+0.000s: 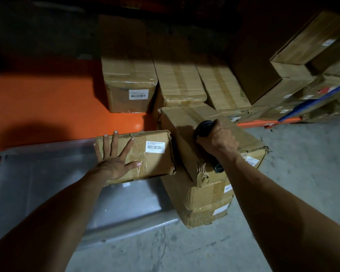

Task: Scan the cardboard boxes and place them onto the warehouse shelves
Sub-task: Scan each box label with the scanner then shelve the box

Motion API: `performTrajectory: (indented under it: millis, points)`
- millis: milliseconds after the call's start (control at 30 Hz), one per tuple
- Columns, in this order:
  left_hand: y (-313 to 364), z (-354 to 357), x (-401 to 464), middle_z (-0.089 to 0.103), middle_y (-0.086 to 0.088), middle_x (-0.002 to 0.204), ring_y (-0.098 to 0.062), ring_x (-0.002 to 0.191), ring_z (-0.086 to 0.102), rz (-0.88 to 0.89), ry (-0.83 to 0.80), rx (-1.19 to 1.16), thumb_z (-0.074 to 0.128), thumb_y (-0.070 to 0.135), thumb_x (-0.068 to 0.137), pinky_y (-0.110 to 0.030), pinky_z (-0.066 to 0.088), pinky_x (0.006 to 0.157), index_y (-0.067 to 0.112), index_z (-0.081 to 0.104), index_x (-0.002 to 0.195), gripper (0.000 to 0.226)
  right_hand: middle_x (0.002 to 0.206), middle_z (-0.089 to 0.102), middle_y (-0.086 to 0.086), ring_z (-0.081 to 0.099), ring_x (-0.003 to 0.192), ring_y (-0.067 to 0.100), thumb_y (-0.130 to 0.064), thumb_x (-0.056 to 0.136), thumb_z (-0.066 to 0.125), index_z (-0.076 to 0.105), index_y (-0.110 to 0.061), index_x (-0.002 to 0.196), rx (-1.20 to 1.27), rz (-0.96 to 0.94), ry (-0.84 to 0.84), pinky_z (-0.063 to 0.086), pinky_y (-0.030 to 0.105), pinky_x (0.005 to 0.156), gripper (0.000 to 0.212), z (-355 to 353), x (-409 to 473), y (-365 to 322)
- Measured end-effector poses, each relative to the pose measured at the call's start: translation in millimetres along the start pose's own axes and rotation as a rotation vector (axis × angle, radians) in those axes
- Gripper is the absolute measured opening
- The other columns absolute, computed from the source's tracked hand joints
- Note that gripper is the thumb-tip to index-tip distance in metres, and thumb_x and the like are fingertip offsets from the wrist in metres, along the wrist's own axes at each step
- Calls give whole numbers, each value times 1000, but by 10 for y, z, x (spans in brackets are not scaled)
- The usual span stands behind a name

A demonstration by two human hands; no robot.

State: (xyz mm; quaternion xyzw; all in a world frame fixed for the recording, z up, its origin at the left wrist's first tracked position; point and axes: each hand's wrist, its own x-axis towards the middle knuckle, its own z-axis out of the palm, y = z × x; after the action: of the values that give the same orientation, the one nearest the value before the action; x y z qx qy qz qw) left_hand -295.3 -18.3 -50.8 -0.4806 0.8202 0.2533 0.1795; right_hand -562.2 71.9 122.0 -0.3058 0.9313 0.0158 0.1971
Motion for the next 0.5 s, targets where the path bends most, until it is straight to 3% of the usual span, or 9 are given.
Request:
performTrajectory:
  millis: [133, 233, 300, 367, 500]
  points:
    - [-10, -7, -1, -63, 5, 134, -25, 119, -61, 16, 8, -17, 28, 89, 78, -56, -34, 102, 59, -37, 131, 89, 107, 58, 10, 65, 105, 34, -50, 94, 67, 26, -19, 146, 47, 12, 18, 41, 39, 79, 73, 30, -29, 18]
    - [-6, 7, -1, -62, 5, 136, -26, 122, -59, 19, 14, -23, 28, 89, 77, -56, -35, 101, 59, -35, 132, 89, 118, 64, 15, 63, 101, 34, -51, 93, 69, 24, -19, 148, 85, 4, 58, 42, 40, 78, 78, 78, -56, 33]
    - [-3, 23, 7, -61, 4, 137, -28, 125, -58, 12, 23, -16, 27, 89, 77, -57, -34, 102, 57, -36, 132, 90, 131, 58, 22, 59, 115, 39, -57, 89, 70, 17, -19, 154, 59, -63, 126, 48, 49, 90, 92, 129, -90, 46]
    - [-9, 31, 18, -61, 3, 137, -29, 126, -56, 4, 33, -12, 27, 89, 77, -58, -32, 103, 56, -37, 132, 90, 144, 45, 26, 47, 131, 45, -66, 87, 66, 12, -19, 160, -11, -132, 187, 41, 56, 106, 103, 178, -138, 18]
    - [-42, 62, 35, -59, 2, 140, -30, 130, -53, 16, 60, -23, 27, 89, 78, -60, -29, 105, 57, -36, 133, 90, 149, 40, 26, 41, 135, 46, -75, 90, 52, 12, -22, 162, -156, -162, 201, 35, 56, 111, 99, 323, -81, -42]
